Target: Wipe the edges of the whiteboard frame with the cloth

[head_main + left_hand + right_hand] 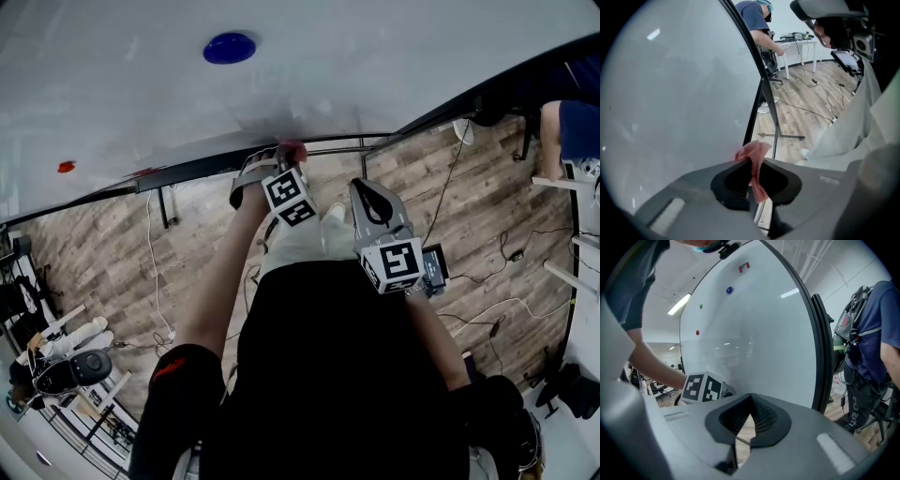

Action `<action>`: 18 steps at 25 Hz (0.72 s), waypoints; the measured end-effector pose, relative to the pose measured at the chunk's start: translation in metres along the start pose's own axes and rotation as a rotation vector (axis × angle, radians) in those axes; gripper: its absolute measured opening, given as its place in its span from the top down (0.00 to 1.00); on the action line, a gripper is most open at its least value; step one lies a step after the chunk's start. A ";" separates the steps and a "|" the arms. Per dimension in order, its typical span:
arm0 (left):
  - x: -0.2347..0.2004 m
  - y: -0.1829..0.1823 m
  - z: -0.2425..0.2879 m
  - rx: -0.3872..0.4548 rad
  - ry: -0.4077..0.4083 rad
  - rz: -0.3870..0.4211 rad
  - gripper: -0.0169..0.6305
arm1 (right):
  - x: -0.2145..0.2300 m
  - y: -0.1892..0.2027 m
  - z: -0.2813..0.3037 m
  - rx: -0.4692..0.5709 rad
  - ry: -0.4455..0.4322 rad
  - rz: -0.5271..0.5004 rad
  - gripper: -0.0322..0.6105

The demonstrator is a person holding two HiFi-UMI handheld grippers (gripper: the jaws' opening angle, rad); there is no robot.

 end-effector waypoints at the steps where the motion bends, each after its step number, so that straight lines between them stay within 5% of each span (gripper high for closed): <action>1: 0.001 -0.002 0.000 0.000 0.001 0.003 0.91 | 0.001 0.000 -0.001 0.001 0.003 0.002 0.95; 18: 0.004 -0.017 0.005 0.008 0.008 0.021 0.91 | 0.013 0.002 -0.007 0.007 0.049 0.024 0.95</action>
Point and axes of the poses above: the fingertips, and each gripper's own axes: z forward along the fingers, x to its right, y out of its underside, the point moved 4 cm from there along -z, backward along the fingers, and after that the axes turned 6 degrees about y, right-handed, at the moved point
